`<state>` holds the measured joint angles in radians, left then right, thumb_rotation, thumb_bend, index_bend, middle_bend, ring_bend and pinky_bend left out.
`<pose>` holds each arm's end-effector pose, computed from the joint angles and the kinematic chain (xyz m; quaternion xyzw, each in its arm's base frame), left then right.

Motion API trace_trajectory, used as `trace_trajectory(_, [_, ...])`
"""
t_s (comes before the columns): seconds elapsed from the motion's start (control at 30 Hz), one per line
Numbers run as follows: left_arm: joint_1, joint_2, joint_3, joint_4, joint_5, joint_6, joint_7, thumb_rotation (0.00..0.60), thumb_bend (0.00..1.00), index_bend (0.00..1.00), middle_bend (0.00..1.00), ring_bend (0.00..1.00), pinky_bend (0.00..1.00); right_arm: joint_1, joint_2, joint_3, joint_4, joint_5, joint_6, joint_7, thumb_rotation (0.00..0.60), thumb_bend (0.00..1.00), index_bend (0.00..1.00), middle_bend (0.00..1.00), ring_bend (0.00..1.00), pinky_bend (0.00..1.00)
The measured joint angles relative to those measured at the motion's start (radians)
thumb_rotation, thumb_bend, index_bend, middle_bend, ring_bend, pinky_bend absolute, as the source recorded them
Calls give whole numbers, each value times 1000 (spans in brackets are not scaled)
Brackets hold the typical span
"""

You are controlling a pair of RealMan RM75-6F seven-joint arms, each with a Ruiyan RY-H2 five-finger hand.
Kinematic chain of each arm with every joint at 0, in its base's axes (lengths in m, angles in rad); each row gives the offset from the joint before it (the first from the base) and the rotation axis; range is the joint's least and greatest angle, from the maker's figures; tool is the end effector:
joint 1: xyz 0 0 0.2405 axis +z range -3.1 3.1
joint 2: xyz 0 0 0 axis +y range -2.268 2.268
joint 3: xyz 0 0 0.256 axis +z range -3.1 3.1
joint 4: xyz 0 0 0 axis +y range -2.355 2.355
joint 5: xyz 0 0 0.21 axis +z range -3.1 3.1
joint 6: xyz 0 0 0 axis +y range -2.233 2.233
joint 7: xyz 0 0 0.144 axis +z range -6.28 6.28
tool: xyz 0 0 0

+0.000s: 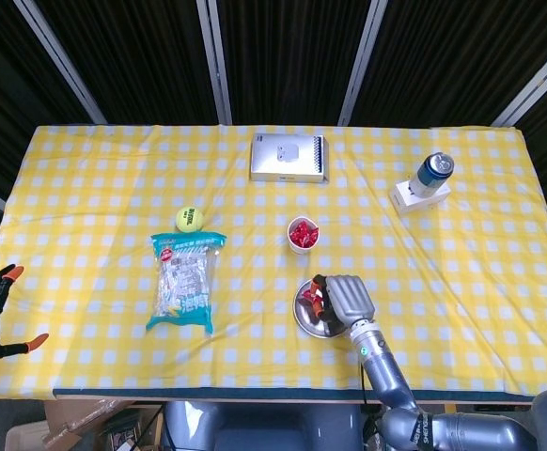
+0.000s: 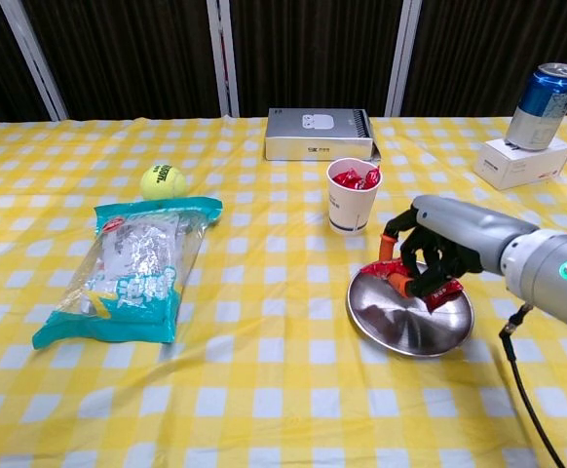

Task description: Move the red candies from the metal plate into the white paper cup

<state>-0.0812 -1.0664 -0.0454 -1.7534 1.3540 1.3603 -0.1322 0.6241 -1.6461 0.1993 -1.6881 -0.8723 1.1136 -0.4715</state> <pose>-0.3125 0.1743 0.1517 -0.5248 -0.5209 -0.3883 0.5500 -0.1431 -0.2913 -0.0381 0.6545 -0.5202 0.3652 0.4093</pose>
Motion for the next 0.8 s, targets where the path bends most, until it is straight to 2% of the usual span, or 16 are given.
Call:
trace_trajectory(0.27, [-2, 2, 1, -7, -4, -8, 0, 600, 10, 0, 0, 0, 0, 31, 84, 108, -41, 42, 12, -10, 600, 514, 516, 688, 749, 911])
trace_trajectory(0.43, [-6, 2, -1, -7, -12, -18, -1, 600, 10, 0, 0, 0, 0, 83, 103, 177, -13, 96, -7, -19, 600, 513, 515, 688, 749, 910])
trace_trajectory(0.8, [-13, 4, -4, -18, -30, -34, 5, 600, 9, 0, 0, 0, 0, 191, 46, 209, 162, 173, -73, -42, 600, 513, 515, 688, 749, 911])
